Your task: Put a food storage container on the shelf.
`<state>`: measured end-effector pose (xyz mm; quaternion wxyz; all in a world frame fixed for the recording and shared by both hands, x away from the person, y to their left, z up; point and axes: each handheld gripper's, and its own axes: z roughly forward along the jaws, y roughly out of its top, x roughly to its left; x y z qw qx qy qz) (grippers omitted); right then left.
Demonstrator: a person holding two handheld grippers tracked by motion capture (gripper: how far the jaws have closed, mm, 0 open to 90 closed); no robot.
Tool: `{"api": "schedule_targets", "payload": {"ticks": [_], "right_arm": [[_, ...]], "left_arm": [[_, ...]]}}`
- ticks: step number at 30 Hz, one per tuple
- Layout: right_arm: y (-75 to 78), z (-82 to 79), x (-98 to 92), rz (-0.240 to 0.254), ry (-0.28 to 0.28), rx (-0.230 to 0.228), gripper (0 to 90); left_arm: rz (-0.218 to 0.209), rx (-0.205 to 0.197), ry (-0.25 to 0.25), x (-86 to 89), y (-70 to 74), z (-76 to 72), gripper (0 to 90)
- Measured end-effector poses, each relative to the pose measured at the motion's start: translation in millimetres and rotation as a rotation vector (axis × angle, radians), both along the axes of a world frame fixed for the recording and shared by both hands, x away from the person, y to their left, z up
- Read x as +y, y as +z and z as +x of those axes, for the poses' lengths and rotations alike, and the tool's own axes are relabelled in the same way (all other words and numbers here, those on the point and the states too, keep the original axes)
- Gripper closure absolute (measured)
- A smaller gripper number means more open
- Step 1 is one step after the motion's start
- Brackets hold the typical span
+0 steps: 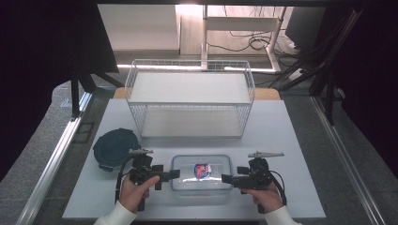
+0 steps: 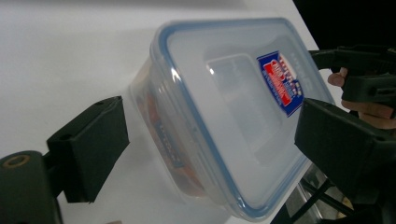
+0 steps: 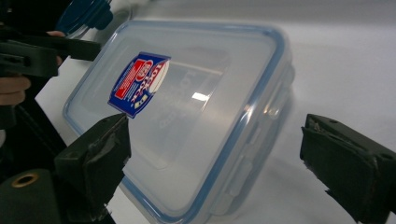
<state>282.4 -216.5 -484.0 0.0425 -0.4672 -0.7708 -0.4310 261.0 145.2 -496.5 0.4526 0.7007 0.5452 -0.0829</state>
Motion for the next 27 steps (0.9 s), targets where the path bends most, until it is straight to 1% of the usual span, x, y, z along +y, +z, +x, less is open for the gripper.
{"api": "schedule_targets", "payload": {"ticks": [4,5,6,7,8,9,10,11,12,13,14,16,17,18,20,21,22,24,25,26,27], "right_arm": [[-5.6,1.4,2.8,0.011,0.006,0.024,7.6],[-6.5,1.4,4.0,0.010,0.008,0.028,7.6],[-7.4,1.6,4.9,0.012,0.014,0.031,7.5],[-7.4,1.6,4.9,0.012,0.014,0.031,7.5],[-9.2,1.9,7.0,0.012,0.021,0.041,7.5],[-10.2,2.2,7.9,0.009,0.025,0.041,7.4],[-10.9,2.2,8.9,0.010,0.026,0.049,7.5],[-12.0,2.6,9.6,0.012,0.027,0.051,7.3],[-12.5,2.6,10.4,0.009,0.022,0.058,7.4],[-12.5,2.6,10.4,0.009,0.022,0.058,7.4],[-14.6,3.5,10.6,0.013,0.025,0.061,8.3],[-15.3,3.8,10.8,0.019,0.021,0.067,8.6],[-17.0,4.9,11.0,0.023,0.014,0.077,9.2],[-17.9,5.6,11.1,0.028,0.008,0.084,9.5],[-19.9,7.3,11.0,0.045,0.009,0.101,10.1],[-20.8,8.1,11.0,0.054,0.009,0.114,10.2],[-21.7,8.8,11.0,0.059,0.006,0.124,9.9],[-22.4,9.9,9.3,0.071,0.003,0.141,12.1],[-22.2,10.3,7.7,0.082,-0.008,0.153,14.5],[-22.2,10.3,7.7,0.082,-0.008,0.153,14.5],[-22.0,10.7,5.7,0.091,-0.017,0.164,16.7]], "left_arm": [[-0.036,0.039,-0.017,-4.5,-7.1,2.8,9.0],[-0.036,0.039,-0.017,-4.5,-7.1,2.8,9.0],[-0.043,0.052,-0.022,-6.3,-10.1,4.3,9.0],[-0.043,0.052,-0.022,-6.3,-10.1,4.3,8.9],[-0.061,0.075,-0.026,-7.9,-13.4,6.1,8.8],[-0.076,0.089,-0.034,-8.3,-15.6,7.3,8.6],[-0.076,0.089,-0.034,-8.3,-15.6,7.3,8.4],[-0.093,0.109,-0.039,-9.5,-19.2,8.7,8.4],[-0.106,0.119,-0.039,-10.5,-20.5,8.8,8.6],[-0.106,0.119,-0.039,-10.5,-20.5,8.8,8.8],[-0.146,0.140,-0.053,-12.1,-22.9,9.3,8.7],[-0.142,0.143,-0.053,-12.8,-23.6,9.6,8.8],[-0.133,0.147,-0.050,-13.9,-25.1,10.3,9.1],[-0.136,0.154,-0.047,-13.9,-25.7,10.4,9.1],[-0.140,0.155,-0.047,-13.3,-26.4,10.5,10.0],[-0.149,0.164,-0.043,-11.4,-27.9,10.1,11.4],[-0.149,0.164,-0.043,-11.4,-27.9,10.1,12.8],[-0.140,0.174,-0.047,-10.4,-30.6,9.1,15.0],[-0.144,0.180,-0.050,-10.4,-32.1,9.1,15.4],[-0.144,0.180,-0.050,-10.4,-32.1,9.1,14.5],[-0.150,0.182,-0.053,-9.9,-33.1,9.2,14.5]]}}
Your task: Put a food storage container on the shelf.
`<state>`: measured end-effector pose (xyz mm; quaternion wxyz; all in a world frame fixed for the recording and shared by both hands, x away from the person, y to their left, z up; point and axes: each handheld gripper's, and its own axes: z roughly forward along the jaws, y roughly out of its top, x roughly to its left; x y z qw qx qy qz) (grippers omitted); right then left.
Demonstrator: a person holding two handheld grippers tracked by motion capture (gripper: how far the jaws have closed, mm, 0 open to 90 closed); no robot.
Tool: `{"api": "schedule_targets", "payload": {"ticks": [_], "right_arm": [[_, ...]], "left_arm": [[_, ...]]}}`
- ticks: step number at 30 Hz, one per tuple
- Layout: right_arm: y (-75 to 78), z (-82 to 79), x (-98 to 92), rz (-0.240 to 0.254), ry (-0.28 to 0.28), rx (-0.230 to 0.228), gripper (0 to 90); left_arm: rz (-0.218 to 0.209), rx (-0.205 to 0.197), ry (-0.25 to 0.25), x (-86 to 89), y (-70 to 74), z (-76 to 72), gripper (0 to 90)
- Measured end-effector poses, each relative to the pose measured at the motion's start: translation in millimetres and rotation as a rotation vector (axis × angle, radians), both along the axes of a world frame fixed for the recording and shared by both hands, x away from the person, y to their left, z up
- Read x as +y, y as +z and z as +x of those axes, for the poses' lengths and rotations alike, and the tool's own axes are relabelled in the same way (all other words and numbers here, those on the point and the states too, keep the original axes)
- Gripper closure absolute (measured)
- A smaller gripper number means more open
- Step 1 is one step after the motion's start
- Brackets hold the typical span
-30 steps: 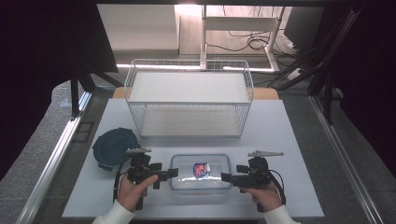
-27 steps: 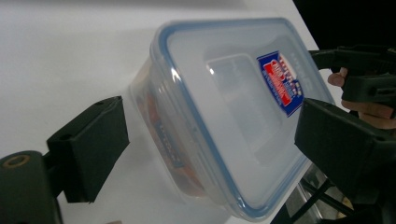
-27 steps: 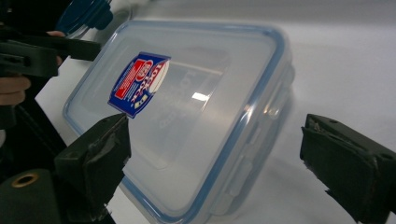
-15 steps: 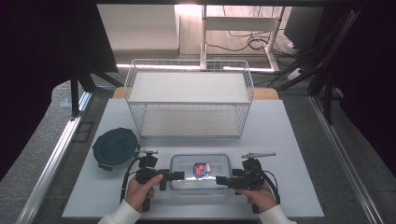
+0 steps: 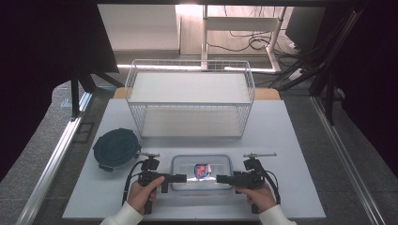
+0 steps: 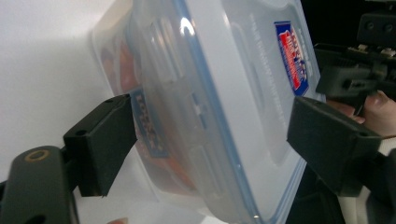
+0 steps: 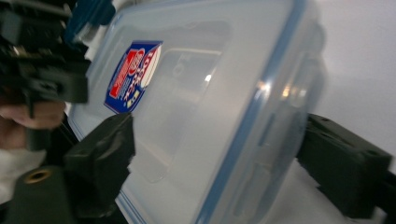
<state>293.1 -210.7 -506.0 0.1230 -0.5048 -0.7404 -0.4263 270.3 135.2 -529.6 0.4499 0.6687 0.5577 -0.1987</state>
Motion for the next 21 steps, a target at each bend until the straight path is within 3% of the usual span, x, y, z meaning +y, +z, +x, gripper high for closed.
{"api": "schedule_targets", "payload": {"ticks": [1,4,8,21], "right_arm": [[0.9,-0.3,-3.6,0.014,-0.009,0.007,22.4],[2.0,-1.1,-7.3,0.025,-0.022,0.016,26.0],[2.1,-1.4,-9.8,0.040,-0.044,0.037,29.4],[7.6,-8.7,-13.8,0.056,-0.066,0.021,36.3]], "left_arm": [[-0.002,0.002,0.001,0.6,0.1,0.4,14.8],[0.003,-0.008,0.020,3.0,3.9,-1.7,19.3],[0.025,-0.044,0.034,7.8,12.6,-6.4,34.5],[-0.011,-0.060,0.037,14.6,14.1,-12.6,42.7]]}}
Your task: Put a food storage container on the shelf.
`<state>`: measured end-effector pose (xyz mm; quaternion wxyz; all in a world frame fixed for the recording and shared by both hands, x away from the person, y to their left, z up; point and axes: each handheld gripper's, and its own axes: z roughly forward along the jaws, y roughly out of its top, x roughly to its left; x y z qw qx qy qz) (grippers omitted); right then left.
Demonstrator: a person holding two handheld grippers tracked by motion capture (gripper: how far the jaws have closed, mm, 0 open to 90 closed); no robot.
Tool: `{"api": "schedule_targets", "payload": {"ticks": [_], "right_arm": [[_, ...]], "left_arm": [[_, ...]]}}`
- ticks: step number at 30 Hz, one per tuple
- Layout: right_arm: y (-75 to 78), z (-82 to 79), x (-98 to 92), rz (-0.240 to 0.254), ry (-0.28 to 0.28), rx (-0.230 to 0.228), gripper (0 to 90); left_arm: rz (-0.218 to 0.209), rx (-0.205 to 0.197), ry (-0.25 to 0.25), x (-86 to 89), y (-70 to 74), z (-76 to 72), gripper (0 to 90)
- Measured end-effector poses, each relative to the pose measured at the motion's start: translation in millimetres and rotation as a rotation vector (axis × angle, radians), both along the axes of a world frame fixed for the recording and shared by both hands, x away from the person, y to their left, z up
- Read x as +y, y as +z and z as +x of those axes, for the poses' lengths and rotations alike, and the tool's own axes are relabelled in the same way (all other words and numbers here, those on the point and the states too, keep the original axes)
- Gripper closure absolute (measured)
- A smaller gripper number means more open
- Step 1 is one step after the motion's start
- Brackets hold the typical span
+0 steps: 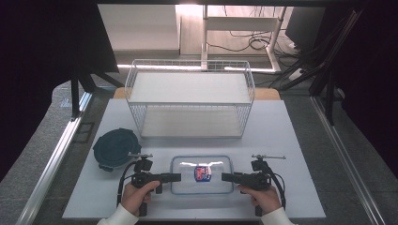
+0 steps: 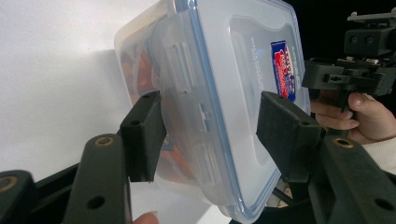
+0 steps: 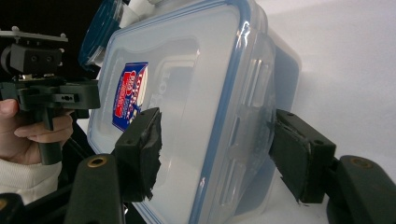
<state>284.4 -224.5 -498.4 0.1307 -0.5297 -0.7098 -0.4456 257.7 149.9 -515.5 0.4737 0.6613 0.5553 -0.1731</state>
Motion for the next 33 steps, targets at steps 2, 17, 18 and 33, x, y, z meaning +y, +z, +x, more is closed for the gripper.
{"api": "schedule_targets", "payload": {"ticks": [2,17,18,33], "right_arm": [[0.1,0.0,-0.2,0.001,0.001,0.000,36.4],[7.2,-5.4,-1.6,0.011,-0.020,-0.035,42.8],[8.3,-6.3,-0.9,0.007,-0.017,-0.039,43.1],[21.3,-10.8,1.5,-0.001,-0.019,-0.098,43.5]], "left_arm": [[-0.003,0.000,0.000,0.4,-0.1,-0.1,43.3],[-0.002,-0.031,0.023,3.3,8.5,-7.7,49.7],[0.005,-0.036,0.025,3.5,9.7,-8.4,49.8],[0.009,-0.077,0.020,5.5,21.2,-10.9,49.7]]}}
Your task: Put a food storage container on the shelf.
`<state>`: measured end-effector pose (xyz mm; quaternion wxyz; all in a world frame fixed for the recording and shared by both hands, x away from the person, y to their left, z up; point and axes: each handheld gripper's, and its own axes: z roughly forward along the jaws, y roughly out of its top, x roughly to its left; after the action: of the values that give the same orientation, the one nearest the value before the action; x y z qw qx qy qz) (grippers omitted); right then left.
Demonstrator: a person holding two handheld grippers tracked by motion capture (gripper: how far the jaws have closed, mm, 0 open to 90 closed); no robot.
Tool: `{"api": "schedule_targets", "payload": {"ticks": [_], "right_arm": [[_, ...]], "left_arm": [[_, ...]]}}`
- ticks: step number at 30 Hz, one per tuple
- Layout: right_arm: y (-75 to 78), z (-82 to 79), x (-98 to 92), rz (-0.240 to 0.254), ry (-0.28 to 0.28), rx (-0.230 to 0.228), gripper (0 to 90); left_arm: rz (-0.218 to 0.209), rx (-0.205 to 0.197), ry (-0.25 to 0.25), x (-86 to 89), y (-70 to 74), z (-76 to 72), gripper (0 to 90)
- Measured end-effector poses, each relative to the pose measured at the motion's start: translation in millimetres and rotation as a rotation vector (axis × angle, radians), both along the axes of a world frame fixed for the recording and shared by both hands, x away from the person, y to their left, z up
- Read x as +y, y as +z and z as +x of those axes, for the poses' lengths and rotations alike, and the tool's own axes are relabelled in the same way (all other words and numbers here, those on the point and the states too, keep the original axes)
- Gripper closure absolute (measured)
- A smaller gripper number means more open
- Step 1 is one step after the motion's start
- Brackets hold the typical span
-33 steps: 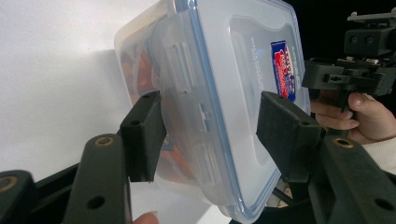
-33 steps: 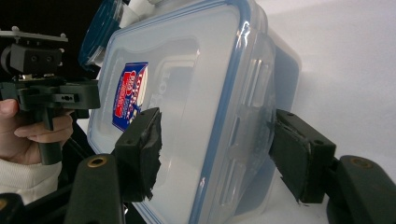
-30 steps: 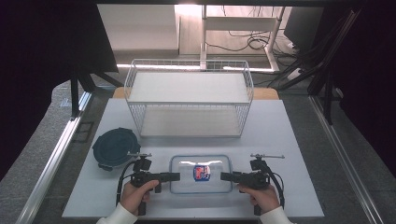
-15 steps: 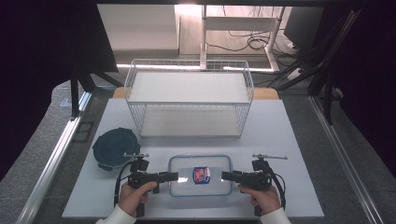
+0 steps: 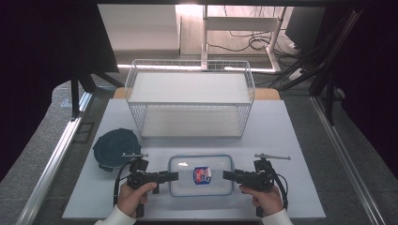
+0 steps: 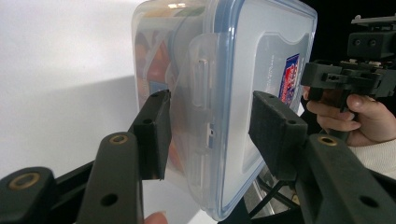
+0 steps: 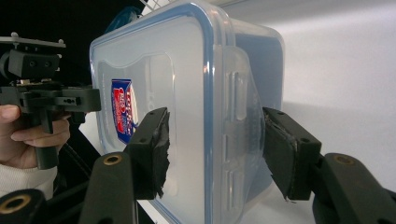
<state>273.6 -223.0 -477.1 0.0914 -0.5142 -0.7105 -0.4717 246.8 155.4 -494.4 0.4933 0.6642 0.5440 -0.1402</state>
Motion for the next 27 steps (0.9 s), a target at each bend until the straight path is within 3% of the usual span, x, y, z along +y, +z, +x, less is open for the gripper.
{"api": "schedule_targets", "payload": {"ticks": [13,19,23,27], "right_arm": [[19.8,2.2,1.7,-0.011,0.008,-0.056,43.8],[33.7,4.5,4.9,-0.004,0.012,-0.089,44.0],[50.2,11.8,10.9,-0.004,0.022,-0.116,44.1],[65.1,17.9,15.5,-0.015,0.023,-0.142,44.0]], "left_arm": [[-0.013,-0.030,-0.014,2.1,15.6,6.6,49.6],[-0.003,-0.057,-0.018,6.6,33.3,12.0,49.5],[-0.002,-0.087,-0.020,13.2,49.1,18.0,49.5],[-0.016,-0.093,-0.020,16.4,55.6,22.5,49.5]]}}
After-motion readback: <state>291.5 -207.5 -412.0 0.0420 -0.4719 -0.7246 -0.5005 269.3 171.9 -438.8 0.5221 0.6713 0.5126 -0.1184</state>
